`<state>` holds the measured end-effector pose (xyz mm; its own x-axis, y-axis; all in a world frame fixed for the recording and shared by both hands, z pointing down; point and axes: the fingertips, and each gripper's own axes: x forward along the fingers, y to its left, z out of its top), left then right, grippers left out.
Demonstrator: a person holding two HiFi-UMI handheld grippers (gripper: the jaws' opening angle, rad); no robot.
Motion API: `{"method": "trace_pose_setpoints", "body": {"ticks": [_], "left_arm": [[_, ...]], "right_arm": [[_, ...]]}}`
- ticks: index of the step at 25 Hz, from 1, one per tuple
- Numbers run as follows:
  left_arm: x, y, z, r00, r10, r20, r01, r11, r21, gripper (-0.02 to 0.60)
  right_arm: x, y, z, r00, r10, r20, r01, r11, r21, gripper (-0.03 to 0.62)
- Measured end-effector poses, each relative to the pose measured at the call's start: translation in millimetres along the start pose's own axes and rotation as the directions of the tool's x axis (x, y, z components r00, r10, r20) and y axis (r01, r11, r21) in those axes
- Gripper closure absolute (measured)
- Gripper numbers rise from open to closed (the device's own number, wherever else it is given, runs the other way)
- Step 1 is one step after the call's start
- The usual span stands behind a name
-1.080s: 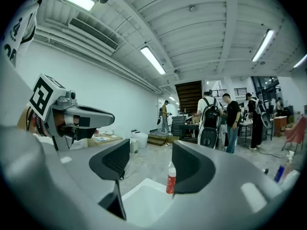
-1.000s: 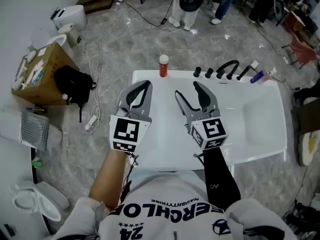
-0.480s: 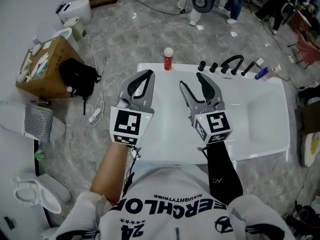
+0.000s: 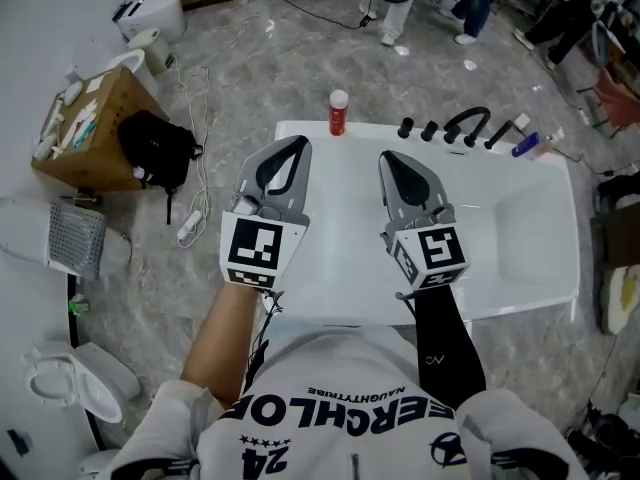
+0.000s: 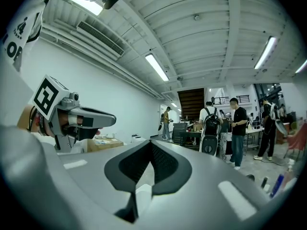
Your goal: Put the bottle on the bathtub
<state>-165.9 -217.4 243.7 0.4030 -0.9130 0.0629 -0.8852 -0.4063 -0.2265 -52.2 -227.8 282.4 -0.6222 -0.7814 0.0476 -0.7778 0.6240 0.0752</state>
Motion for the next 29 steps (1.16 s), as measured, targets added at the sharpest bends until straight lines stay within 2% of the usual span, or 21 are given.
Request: {"method": "trace_pose_setpoints", "body": {"ticks": [23, 29], "left_arm": [[1, 11, -5, 1.0, 0.018, -0.001, -0.018, 1.0, -0.008, 0.58], [0, 10, -7, 1.0, 0.012, -0.009, -0.012, 1.0, 0.003, 0.58]], "right_arm": [[4, -4, -3, 1.0, -0.015, -0.006, 0.015, 1.0, -0.011, 0.563], [2, -1, -1, 1.0, -0.009, -0.026, 0.008, 0.999, -0.04, 0.563]]}}
